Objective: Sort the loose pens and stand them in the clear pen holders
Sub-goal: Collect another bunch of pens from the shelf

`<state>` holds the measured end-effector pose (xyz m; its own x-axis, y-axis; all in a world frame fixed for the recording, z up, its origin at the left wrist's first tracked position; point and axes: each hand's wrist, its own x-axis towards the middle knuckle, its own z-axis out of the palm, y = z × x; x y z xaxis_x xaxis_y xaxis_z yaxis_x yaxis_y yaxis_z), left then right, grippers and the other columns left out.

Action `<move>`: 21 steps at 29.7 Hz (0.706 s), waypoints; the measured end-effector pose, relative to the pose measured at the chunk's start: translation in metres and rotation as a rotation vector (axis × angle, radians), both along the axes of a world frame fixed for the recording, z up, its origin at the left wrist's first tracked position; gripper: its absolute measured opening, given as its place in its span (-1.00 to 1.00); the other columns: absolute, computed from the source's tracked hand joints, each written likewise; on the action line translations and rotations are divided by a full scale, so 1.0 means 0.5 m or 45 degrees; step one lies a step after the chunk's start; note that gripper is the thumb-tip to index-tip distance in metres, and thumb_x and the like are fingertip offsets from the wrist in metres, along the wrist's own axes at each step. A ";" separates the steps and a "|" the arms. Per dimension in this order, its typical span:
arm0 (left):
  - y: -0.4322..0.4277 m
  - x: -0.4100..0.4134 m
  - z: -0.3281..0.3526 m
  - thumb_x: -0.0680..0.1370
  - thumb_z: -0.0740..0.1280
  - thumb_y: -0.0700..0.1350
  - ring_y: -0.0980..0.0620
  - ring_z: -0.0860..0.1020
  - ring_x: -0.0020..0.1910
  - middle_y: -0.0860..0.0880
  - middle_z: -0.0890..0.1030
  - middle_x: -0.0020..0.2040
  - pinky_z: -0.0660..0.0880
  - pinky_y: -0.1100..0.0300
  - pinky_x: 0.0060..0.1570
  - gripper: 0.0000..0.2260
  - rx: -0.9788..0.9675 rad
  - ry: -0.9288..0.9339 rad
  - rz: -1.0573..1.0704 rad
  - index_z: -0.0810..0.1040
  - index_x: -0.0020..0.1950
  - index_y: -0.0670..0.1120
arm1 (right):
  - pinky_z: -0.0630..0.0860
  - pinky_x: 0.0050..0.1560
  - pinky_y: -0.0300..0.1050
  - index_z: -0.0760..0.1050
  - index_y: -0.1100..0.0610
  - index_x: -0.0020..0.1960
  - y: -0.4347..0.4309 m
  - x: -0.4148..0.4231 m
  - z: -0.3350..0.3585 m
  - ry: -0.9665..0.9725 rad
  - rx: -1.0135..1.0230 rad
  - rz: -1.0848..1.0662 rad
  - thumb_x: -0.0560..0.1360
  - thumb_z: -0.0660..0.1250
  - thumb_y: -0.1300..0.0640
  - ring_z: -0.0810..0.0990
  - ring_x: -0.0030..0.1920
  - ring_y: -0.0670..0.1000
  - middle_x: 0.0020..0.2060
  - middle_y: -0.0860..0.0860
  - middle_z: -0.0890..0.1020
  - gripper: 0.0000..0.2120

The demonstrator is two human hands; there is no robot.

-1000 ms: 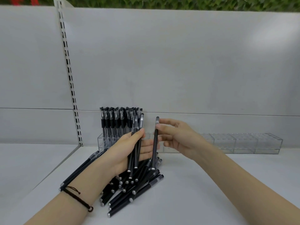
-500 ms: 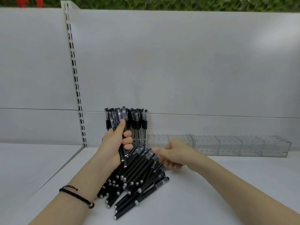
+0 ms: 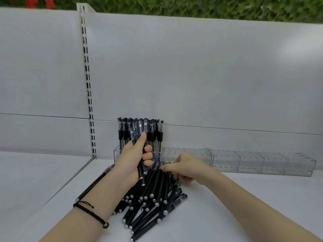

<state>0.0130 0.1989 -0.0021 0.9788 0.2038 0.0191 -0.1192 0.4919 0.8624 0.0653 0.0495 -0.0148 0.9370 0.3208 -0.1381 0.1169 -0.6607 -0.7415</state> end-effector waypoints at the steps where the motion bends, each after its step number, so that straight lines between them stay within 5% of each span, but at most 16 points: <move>1: -0.001 0.000 -0.001 0.62 0.26 0.00 0.17 0.22 -0.58 0.04 0.33 -0.45 0.18 0.35 -0.65 -0.78 -0.006 0.001 -0.003 0.31 -0.13 -0.06 | 0.21 -0.59 -0.28 0.45 0.20 -0.35 -0.003 0.003 -0.002 0.063 0.045 -0.018 0.43 0.46 -0.02 0.35 -0.57 -0.05 -0.50 0.06 0.48 -0.64; 6: -0.003 0.002 -0.005 0.55 0.33 0.09 0.17 0.21 -0.55 0.04 0.34 -0.43 0.18 0.35 -0.63 -0.68 0.039 0.010 -0.012 0.27 -0.17 -0.06 | 0.18 -0.62 -0.29 0.44 0.20 -0.30 -0.005 0.009 -0.014 0.270 0.283 -0.140 0.40 0.47 0.15 0.33 -0.56 -0.05 -0.47 0.08 0.44 -0.75; 15: -0.004 0.006 -0.011 0.53 0.35 0.08 0.16 0.23 -0.55 0.04 0.35 -0.42 0.21 0.34 -0.64 -0.71 0.066 0.007 -0.019 0.31 -0.11 -0.06 | 0.11 -0.59 -0.30 0.39 0.17 -0.38 0.005 0.000 0.002 0.122 0.084 -0.029 0.41 0.45 0.09 0.28 -0.63 -0.05 -0.60 0.02 0.40 -0.68; 21: 0.001 0.008 -0.012 0.51 0.39 0.02 0.16 0.26 -0.56 0.04 0.37 -0.43 0.22 0.35 -0.64 -0.77 0.059 0.019 -0.050 0.43 -0.09 -0.11 | 0.20 -0.60 -0.32 0.35 0.12 -0.30 -0.003 0.002 -0.001 0.205 0.369 -0.104 0.45 0.44 0.14 0.29 -0.61 -0.13 -0.56 -0.01 0.36 -0.72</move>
